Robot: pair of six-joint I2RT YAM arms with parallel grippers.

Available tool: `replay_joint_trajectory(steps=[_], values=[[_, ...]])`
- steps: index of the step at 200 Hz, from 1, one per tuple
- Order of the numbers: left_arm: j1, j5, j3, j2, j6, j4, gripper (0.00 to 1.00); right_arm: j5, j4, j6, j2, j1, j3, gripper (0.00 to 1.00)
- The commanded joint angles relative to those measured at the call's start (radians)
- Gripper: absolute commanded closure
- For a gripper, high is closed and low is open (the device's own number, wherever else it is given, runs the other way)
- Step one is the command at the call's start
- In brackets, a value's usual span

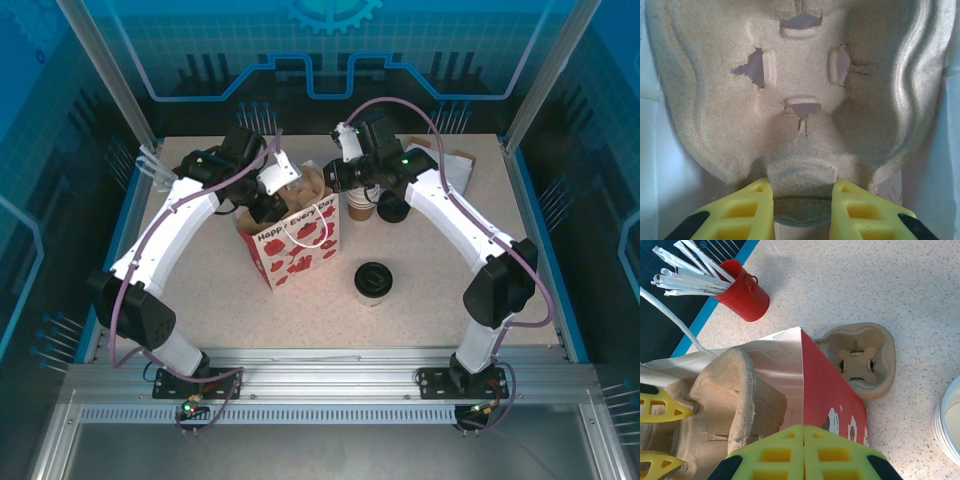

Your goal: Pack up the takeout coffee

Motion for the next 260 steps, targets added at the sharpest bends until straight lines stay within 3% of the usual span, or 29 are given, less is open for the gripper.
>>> replay_joint_trajectory(steps=[1,158,204,260], values=[[-0.009,-0.025,0.041,0.011,0.031,-0.049,0.81,-0.01,0.016,-0.003,-0.02,-0.007,-0.002,0.91],[-0.012,-0.075,0.067,0.051,0.047,-0.101,0.81,0.0,0.013,-0.012,-0.024,-0.012,0.005,0.89],[-0.014,-0.06,0.067,0.055,0.034,-0.09,0.81,-0.011,0.014,-0.021,-0.048,-0.011,0.005,0.8],[-0.026,-0.068,0.063,0.08,0.023,-0.089,0.8,-0.017,0.024,-0.029,-0.134,-0.017,-0.024,0.59]])
